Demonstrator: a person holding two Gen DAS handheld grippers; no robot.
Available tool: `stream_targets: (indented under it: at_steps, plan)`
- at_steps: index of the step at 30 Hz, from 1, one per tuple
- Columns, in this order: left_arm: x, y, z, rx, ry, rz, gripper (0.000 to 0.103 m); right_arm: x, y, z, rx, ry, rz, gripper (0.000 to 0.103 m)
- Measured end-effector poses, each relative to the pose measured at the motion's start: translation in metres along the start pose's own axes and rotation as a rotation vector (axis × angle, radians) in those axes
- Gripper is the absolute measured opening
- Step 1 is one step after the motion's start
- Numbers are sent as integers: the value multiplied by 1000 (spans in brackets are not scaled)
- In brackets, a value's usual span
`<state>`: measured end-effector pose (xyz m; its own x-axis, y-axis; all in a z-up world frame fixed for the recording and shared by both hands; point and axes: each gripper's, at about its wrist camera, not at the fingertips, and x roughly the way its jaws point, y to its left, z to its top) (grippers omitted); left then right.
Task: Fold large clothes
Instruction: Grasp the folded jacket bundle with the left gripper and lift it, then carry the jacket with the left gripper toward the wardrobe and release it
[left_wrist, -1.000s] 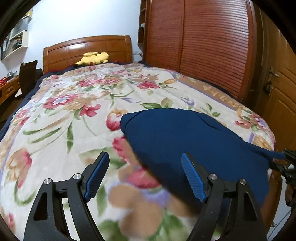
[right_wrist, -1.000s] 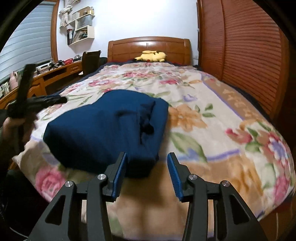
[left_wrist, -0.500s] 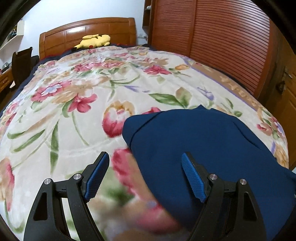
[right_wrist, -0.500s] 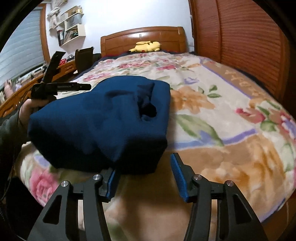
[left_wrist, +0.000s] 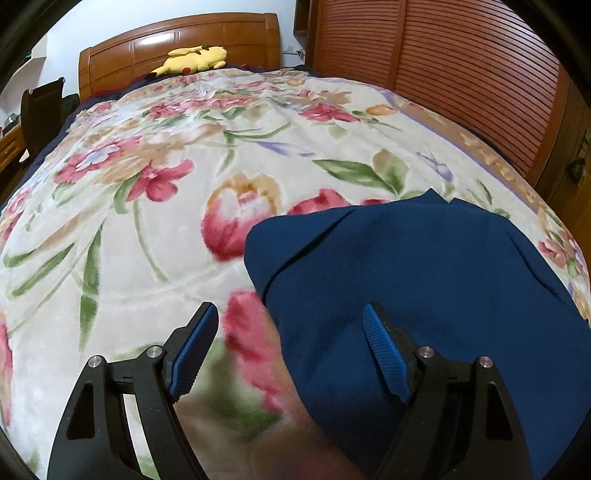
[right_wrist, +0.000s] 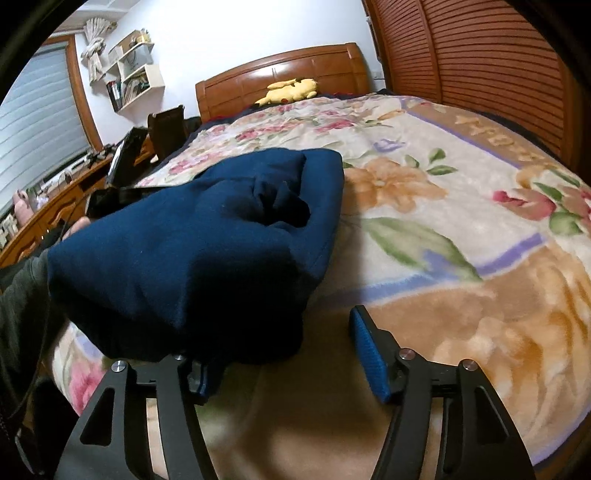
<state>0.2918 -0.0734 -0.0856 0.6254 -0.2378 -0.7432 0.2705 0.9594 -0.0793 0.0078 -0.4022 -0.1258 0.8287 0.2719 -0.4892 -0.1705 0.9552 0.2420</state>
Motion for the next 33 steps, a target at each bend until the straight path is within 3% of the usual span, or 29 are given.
stream_targets:
  at_steps: [4,6,10,11,14,15,16,19,21,26,33]
  plan:
    - [0,0,0,1,0,-2,80,-7,4,-3,9,-36,-5,65]
    - [2,0,0,-4,8,-31,71,-9,6,-4,7,-42,-1,65]
    - [3,-6,-1,-11,28,-108,40,-1,3,-4,36,-7,33,65]
    - [3,-8,-1,-11,32,-111,29,1,2,-4,44,0,42,65]
    - [2,-14,-1,9,40,-88,13,7,1,-4,51,12,60,65]
    - [-1,-15,-1,15,35,-75,10,7,1,-4,55,11,66,61]
    - [-5,-16,-1,20,27,-65,5,8,1,-4,57,11,89,47]
    - [-19,-18,3,26,-9,-41,4,6,2,-2,44,6,137,25]
    - [-33,-20,7,33,-45,-22,4,1,3,-1,16,-22,134,19]
    - [-68,-41,19,64,-128,-14,4,-19,-2,12,-5,-115,135,15]
    - [-78,-118,55,133,-207,-76,4,-49,-46,36,-38,-208,7,14]
